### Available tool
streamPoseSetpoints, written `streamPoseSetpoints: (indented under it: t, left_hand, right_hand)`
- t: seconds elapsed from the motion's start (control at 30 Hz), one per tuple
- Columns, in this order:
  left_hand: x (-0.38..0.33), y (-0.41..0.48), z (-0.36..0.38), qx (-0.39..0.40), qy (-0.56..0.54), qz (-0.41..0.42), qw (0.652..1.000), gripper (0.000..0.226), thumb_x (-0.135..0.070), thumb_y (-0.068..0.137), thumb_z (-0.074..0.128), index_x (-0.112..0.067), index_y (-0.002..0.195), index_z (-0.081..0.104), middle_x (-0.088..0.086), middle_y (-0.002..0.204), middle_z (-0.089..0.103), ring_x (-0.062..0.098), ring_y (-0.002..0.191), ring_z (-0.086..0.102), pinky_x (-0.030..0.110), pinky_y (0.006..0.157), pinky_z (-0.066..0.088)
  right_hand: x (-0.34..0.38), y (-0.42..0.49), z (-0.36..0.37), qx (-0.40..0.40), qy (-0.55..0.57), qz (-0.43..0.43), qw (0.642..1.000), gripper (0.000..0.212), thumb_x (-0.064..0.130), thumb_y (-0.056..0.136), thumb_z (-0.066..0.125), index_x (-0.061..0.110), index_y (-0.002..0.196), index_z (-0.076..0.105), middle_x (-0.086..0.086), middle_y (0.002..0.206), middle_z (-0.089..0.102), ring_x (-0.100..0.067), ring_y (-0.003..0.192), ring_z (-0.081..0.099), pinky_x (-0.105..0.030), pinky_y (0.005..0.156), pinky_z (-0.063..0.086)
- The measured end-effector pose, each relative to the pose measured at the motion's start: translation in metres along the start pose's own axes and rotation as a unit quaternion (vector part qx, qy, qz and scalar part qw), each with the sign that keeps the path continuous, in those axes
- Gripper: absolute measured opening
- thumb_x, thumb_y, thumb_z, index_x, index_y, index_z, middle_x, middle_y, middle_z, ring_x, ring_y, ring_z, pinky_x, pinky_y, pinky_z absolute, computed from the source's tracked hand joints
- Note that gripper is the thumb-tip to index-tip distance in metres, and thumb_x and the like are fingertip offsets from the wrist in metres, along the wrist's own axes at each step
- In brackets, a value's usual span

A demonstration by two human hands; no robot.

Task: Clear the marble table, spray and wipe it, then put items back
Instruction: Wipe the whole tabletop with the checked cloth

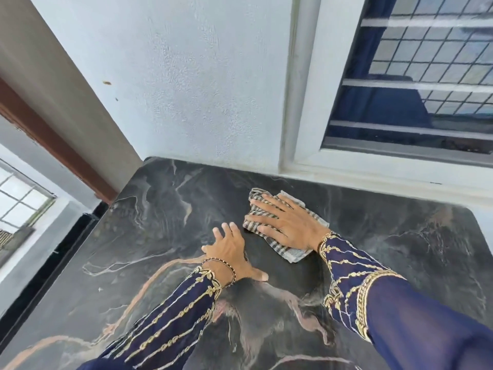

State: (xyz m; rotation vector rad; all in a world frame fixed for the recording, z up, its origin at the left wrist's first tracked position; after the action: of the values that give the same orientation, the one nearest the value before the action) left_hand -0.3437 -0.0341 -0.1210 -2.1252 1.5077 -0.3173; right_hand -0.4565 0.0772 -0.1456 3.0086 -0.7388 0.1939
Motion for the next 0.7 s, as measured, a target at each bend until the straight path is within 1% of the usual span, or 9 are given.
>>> streamPoseSetpoints:
  t: [0.07, 0.13, 0.27, 0.3, 0.4, 0.47, 0.6, 0.7]
  left_hand:
    - [-0.002, 0.004, 0.000, 0.015, 0.041, -0.003, 0.999, 0.149, -0.077, 0.046, 0.075, -0.002, 0.151, -0.001, 0.016, 0.160, 0.001, 0.039, 0.148, 0.004, 0.064, 0.107, 0.034]
    - [-0.003, 0.010, 0.002, 0.033, 0.044, -0.019, 0.998, 0.148, -0.071, 0.048, 0.079, 0.000, 0.151, 0.000, 0.017, 0.160, -0.001, 0.041, 0.148, 0.002, 0.067, 0.107, 0.032]
    - [-0.006, 0.017, 0.005, 0.062, 0.036, -0.047, 0.996, 0.150, -0.062, 0.047, 0.086, 0.005, 0.149, 0.000, 0.023, 0.159, -0.003, 0.046, 0.147, -0.002, 0.071, 0.106, 0.029]
    - [-0.008, 0.019, 0.006, 0.069, 0.045, -0.047, 0.995, 0.147, -0.061, 0.047, 0.087, 0.007, 0.148, 0.004, 0.025, 0.159, -0.001, 0.048, 0.146, -0.002, 0.071, 0.106, 0.029]
    - [-0.017, 0.022, 0.003, 0.086, 0.098, -0.033, 0.991, 0.129, -0.062, 0.048, 0.085, 0.005, 0.142, 0.028, 0.028, 0.154, 0.018, 0.052, 0.144, 0.004, 0.066, 0.111, 0.025]
    - [-0.020, 0.021, 0.000, 0.094, 0.117, -0.039, 0.988, 0.120, -0.062, 0.050, 0.085, 0.000, 0.139, 0.035, 0.026, 0.152, 0.025, 0.051, 0.144, 0.007, 0.065, 0.112, 0.023]
    - [-0.027, 0.017, -0.005, 0.093, 0.160, -0.047, 0.982, 0.113, -0.063, 0.055, 0.082, -0.003, 0.139, 0.036, 0.026, 0.152, 0.027, 0.049, 0.145, 0.008, 0.063, 0.117, 0.013]
    - [-0.030, 0.015, -0.008, 0.095, 0.166, -0.057, 0.980, 0.110, -0.060, 0.058, 0.082, -0.004, 0.140, 0.034, 0.026, 0.152, 0.027, 0.049, 0.145, 0.008, 0.062, 0.117, 0.012]
  right_hand:
    - [-0.015, 0.014, -0.002, 0.001, 0.002, 0.010, 1.000, 0.049, 0.058, 0.106, 0.013, 0.057, 0.155, 0.015, 0.016, 0.171, 0.004, -0.013, 0.159, -0.001, -0.048, 0.129, 0.000]
    - [-0.028, 0.026, -0.004, -0.002, -0.003, 0.021, 1.000, 0.051, 0.058, 0.105, 0.013, 0.056, 0.155, 0.017, 0.015, 0.171, 0.006, -0.014, 0.159, 0.002, -0.047, 0.129, 0.001]
    - [-0.046, 0.044, -0.009, -0.020, -0.020, 0.070, 0.997, 0.049, 0.056, 0.106, 0.021, 0.056, 0.155, 0.020, 0.015, 0.171, 0.011, -0.014, 0.158, 0.010, -0.044, 0.129, 0.005]
    - [-0.048, 0.046, -0.011, -0.028, -0.020, 0.081, 0.996, 0.048, 0.057, 0.106, 0.021, 0.056, 0.155, 0.021, 0.016, 0.170, 0.013, -0.014, 0.158, 0.012, -0.043, 0.129, 0.006]
    - [-0.047, 0.044, -0.014, -0.041, -0.016, 0.104, 0.994, 0.048, 0.056, 0.106, 0.021, 0.054, 0.155, 0.024, 0.016, 0.170, 0.016, -0.014, 0.157, 0.015, -0.044, 0.128, 0.007]
    - [-0.045, 0.037, -0.014, -0.047, -0.003, 0.128, 0.991, 0.048, 0.055, 0.107, 0.022, 0.052, 0.155, 0.027, 0.014, 0.170, 0.019, -0.017, 0.157, 0.017, -0.045, 0.127, 0.006]
    - [-0.063, 0.000, -0.012, -0.044, -0.004, 0.175, 0.984, 0.049, 0.055, 0.107, 0.019, 0.053, 0.155, 0.023, 0.013, 0.170, 0.016, -0.017, 0.158, 0.013, -0.044, 0.127, 0.001]
    - [-0.097, -0.049, -0.014, -0.040, -0.017, 0.209, 0.977, 0.050, 0.056, 0.107, 0.018, 0.052, 0.157, 0.018, 0.013, 0.171, 0.011, -0.016, 0.159, 0.008, -0.043, 0.127, -0.001]
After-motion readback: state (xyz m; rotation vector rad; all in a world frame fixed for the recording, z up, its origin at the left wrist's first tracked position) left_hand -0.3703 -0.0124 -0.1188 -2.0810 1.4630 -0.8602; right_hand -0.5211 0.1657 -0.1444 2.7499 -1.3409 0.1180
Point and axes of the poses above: each hand's wrist, its own y-axis towards the middle knuckle, its own z-axis out of the palm, x = y × z, the point moved 8 cm from there along y, towards the middle knuckle
